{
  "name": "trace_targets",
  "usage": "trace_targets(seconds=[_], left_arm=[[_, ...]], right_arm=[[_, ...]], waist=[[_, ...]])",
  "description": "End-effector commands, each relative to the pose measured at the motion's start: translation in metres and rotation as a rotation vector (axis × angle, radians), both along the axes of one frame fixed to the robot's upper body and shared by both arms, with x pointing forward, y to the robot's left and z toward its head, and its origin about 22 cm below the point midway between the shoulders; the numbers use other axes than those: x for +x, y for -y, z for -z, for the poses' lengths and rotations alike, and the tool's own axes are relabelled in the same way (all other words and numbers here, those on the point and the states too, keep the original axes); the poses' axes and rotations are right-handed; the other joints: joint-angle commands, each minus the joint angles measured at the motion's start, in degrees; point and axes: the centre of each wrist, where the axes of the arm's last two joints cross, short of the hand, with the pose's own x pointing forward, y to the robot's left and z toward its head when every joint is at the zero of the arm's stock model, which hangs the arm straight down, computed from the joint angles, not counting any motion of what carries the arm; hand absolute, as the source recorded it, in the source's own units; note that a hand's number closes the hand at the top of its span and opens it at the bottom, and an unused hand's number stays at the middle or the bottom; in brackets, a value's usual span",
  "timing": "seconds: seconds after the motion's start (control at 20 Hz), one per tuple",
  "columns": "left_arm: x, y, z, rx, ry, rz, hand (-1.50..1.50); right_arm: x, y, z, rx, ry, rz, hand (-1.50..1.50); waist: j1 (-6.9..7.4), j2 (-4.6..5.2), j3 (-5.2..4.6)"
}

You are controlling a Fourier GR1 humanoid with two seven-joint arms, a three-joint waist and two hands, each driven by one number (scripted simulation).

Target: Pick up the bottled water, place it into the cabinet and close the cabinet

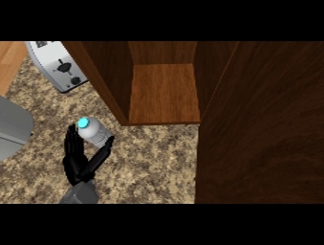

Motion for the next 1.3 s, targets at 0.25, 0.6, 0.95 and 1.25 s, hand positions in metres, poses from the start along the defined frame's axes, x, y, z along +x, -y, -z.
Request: trace_targets(seconds=[0.25, 0.6, 0.95, 1.25], left_arm=[[0.014, 0.001, 0.007, -0.092, 0.118, -0.026, 1.5], [0.015, 0.013, 0.011, -0.095, 0.13, 0.099, 1.5], [-0.017, -0.002, 0.023, -0.11, 0.14, 0.601, 1.5], [0.006, 0.003, 0.004, -0.139, 0.168, 0.662, 1.5]], right_arm=[[0.002, -0.001, -0.019, 0.024, 0.042, 0.004, -1.5], [-0.009, -0.002, -0.018, 0.017, 0.009, -0.016, -1.5], [-0.013, 0.0, -0.023, 0.021, 0.023, 0.013, -1.5], [-0.007, 0.002, -0.018, 0.023, 0.013, 0.018, -1.5]], waist=[[0.34, 0.16, 0.02], [-0.08, -0.13, 0.05], [0.79, -0.56, 0.15], [1.13, -0.35, 0.16]])
